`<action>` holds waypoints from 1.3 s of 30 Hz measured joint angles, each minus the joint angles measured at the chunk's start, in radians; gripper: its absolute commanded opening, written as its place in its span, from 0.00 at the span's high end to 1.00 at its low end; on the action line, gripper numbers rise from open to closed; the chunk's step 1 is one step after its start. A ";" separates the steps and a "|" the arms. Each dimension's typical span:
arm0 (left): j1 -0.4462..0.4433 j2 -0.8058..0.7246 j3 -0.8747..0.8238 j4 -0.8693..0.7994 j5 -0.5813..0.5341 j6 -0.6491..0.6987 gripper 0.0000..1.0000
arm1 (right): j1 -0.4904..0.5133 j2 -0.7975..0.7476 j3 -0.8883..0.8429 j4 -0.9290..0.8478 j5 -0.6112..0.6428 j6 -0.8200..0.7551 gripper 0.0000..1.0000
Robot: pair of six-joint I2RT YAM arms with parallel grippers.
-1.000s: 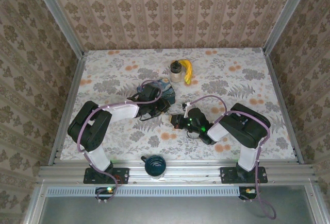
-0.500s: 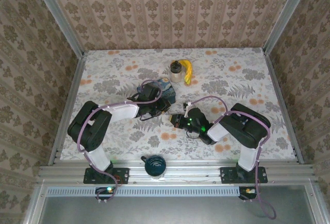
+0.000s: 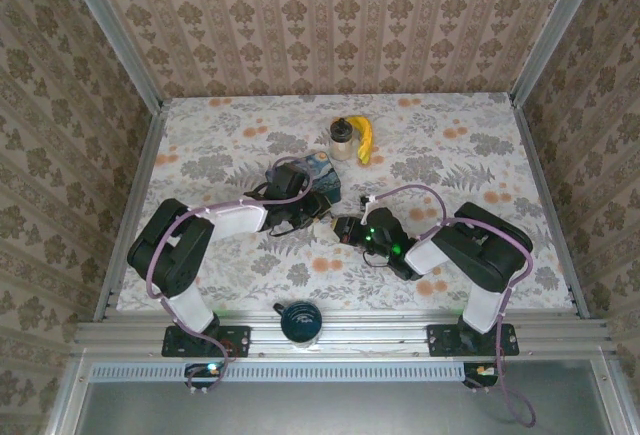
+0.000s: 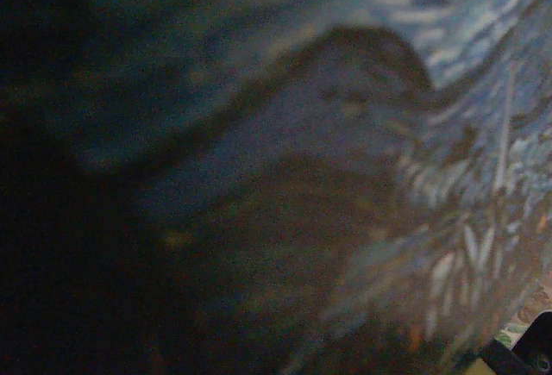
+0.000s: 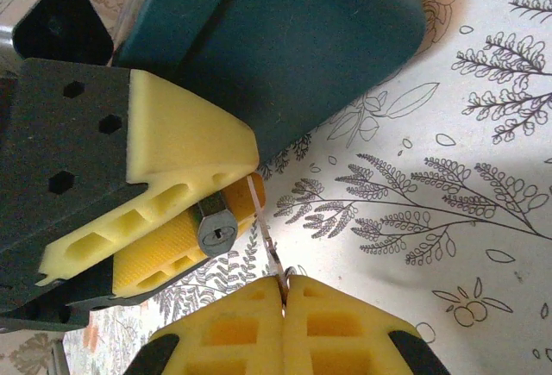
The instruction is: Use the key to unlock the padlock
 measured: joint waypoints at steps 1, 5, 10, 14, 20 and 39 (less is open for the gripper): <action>0.000 0.000 0.000 0.000 0.000 0.000 0.85 | 0.000 0.000 0.000 0.000 0.001 0.000 1.00; 0.000 0.000 -0.003 0.005 0.000 -0.001 0.84 | 0.000 0.000 -0.007 0.001 -0.002 0.000 1.00; 0.000 -0.002 -0.014 0.025 -0.001 -0.005 0.84 | 0.000 -0.003 -0.038 -0.001 -0.002 0.000 1.00; 0.000 -0.004 -0.015 0.027 0.000 -0.009 0.85 | 0.002 -0.022 -0.061 -0.001 -0.005 0.000 1.00; 0.000 -0.004 -0.015 0.030 0.000 -0.013 0.85 | 0.010 -0.042 -0.062 0.000 -0.030 -0.006 1.00; 0.001 -0.004 -0.021 0.050 0.000 -0.015 0.84 | 0.013 -0.011 -0.018 0.012 -0.085 0.001 1.00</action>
